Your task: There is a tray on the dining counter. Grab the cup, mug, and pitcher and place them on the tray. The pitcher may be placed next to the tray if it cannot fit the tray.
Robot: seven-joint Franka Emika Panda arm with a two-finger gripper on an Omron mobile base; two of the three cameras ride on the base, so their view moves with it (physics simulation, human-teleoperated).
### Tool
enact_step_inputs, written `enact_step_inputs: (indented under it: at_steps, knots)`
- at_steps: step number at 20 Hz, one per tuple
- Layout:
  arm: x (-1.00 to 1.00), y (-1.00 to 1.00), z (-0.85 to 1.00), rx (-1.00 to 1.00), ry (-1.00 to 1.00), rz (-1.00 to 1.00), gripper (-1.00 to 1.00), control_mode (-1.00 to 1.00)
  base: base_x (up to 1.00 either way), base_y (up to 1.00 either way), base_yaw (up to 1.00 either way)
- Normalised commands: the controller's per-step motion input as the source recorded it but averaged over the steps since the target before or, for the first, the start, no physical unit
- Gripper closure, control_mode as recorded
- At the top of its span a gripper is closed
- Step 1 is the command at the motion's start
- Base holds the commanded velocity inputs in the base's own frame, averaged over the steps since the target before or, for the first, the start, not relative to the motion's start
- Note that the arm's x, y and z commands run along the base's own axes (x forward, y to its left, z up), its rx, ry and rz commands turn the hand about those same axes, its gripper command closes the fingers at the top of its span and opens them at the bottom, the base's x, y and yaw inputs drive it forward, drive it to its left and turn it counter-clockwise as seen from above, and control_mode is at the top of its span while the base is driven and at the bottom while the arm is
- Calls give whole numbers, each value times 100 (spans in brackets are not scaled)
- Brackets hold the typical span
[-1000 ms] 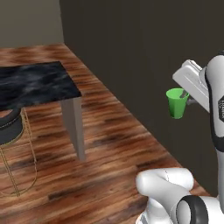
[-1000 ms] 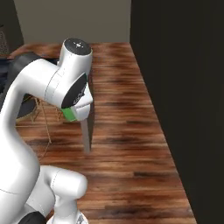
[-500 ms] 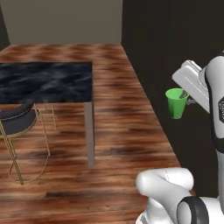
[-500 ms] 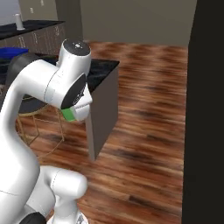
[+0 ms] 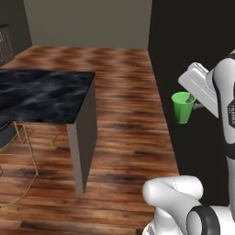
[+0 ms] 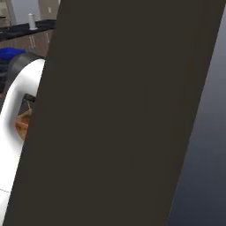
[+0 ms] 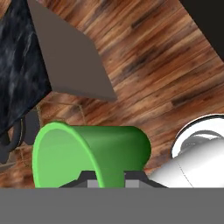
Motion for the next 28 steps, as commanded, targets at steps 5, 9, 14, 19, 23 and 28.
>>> enact_step_inputs:
  at_steps: [5,9,14,19,23,28]
  knots:
    - [0,0,0,0,0,0,100,100,97,-100,12]
    - [0,0,0,0,0,0,100,100,100,-100,9]
    - [0,0,0,0,0,0,100,100,100,-99,8]
    - [0,0,0,0,0,0,100,100,100,-70,12]
    - [0,0,0,0,0,0,100,100,100,-43,20]
    - [0,0,0,0,0,0,100,100,100,-44,22]
